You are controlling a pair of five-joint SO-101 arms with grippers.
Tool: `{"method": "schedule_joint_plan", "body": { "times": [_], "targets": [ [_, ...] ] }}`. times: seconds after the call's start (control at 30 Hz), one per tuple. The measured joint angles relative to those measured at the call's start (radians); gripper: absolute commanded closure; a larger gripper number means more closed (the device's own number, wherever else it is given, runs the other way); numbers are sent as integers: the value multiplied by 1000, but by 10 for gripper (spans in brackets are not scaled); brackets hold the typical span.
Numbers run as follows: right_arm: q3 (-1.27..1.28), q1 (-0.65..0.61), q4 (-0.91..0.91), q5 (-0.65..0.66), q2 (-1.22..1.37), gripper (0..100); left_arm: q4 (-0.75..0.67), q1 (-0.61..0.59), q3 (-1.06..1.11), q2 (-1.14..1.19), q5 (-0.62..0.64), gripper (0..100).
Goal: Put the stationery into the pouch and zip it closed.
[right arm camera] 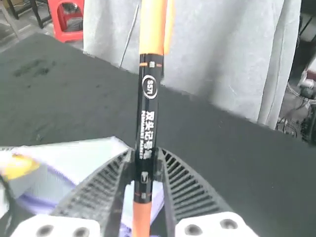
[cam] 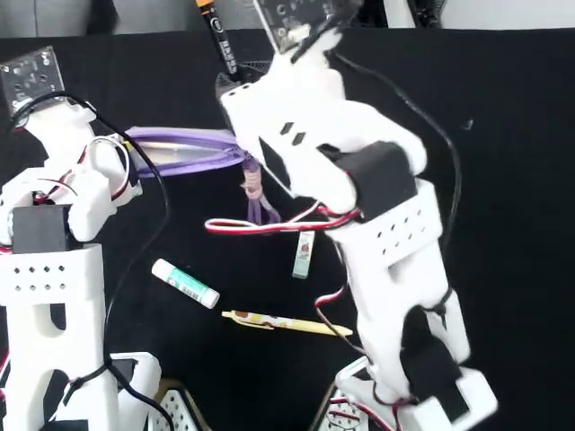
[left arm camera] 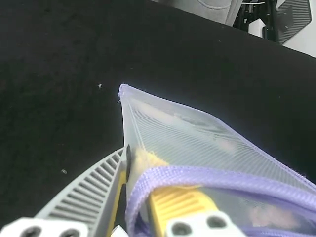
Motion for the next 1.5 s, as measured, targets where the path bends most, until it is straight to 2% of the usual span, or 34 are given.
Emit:
{"method": "schedule_joint_plan", "body": {
  "times": [0.3,0.6,0.83,1.07,1.23,1.37,1.5],
  "targets": [
    [457,-9,-423,0,-252,987,0,5,0,0,0,971],
    [942,-167,-899,0,-508,987,-25,5,8,0,0,971],
    [1244,-189,-1287,0,-591,987,-25,5,8,0,0,971],
    [1404,-189,-1508,0,-594,987,-28,5,8,0,0,971],
    [1438,-189,-1557,5,-594,987,-28,5,8,0,0,971],
    [1438,-189,-1565,109,-577,987,-28,5,8,0,0,971],
    [1451,-189,-1680,166,-489,988,-28,5,8,0,0,971]
  ]
}}
